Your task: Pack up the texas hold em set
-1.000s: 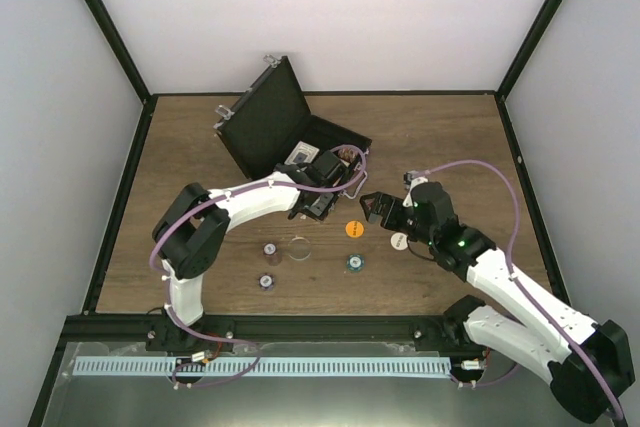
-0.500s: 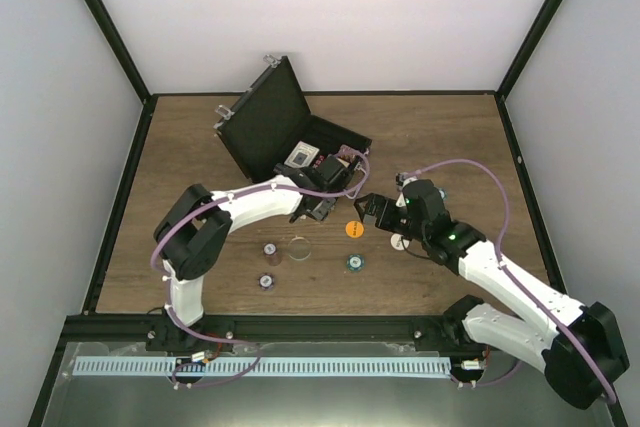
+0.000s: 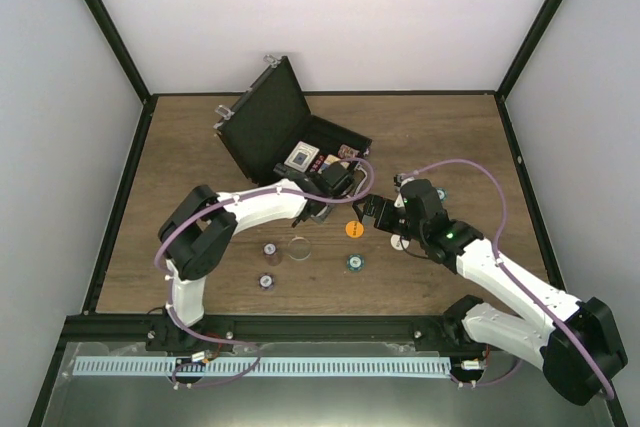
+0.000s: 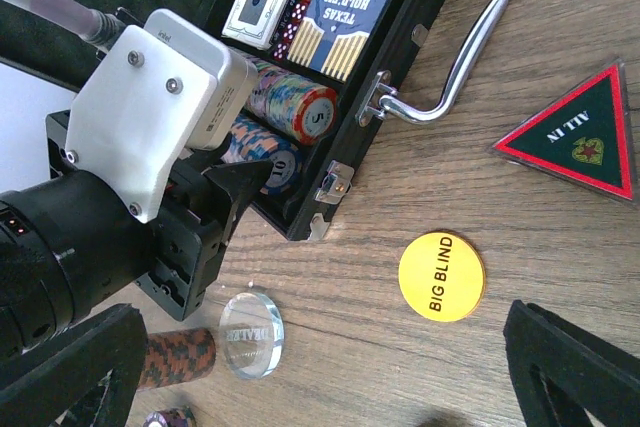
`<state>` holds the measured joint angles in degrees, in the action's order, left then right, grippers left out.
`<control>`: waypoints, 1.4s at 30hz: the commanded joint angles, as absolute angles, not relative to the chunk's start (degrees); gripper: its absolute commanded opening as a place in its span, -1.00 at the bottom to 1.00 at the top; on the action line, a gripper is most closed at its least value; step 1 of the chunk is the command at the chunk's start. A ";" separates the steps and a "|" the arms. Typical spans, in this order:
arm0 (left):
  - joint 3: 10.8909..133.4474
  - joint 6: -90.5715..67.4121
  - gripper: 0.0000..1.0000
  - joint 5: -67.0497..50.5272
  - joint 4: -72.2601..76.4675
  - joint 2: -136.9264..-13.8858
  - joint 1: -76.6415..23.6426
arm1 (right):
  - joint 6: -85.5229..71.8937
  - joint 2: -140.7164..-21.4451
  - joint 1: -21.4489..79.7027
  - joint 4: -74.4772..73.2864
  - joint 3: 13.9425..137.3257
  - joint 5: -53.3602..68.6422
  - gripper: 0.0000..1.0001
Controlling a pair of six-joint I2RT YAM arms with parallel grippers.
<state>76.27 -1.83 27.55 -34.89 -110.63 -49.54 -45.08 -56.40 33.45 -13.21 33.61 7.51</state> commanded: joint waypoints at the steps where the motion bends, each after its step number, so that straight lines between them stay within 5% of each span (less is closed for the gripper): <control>1: 75.89 -0.64 -0.28 30.63 -35.36 -112.42 -48.10 | -45.66 -55.75 33.32 -12.78 34.68 7.88 1.00; 22: 76.34 -0.44 -0.28 31.40 -36.01 -110.77 -36.65 | -45.32 -54.14 33.25 -13.65 34.04 7.48 0.99; 26: 75.05 0.48 -0.11 25.24 -34.12 -107.07 -37.43 | -44.72 -54.03 33.31 -14.23 34.78 6.95 1.00; 33: 72.31 -5.28 0.77 21.41 -36.53 -94.20 -39.66 | -41.62 -52.62 33.27 -15.83 36.20 5.22 1.00; 42: 56.28 -31.91 0.89 12.08 -44.95 -80.04 -40.52 | -40.55 -51.60 33.26 -17.11 35.38 4.61 1.00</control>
<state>64.62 -18.02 17.02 -38.94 -82.65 -40.14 -41.52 -53.04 33.45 -15.42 33.85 5.80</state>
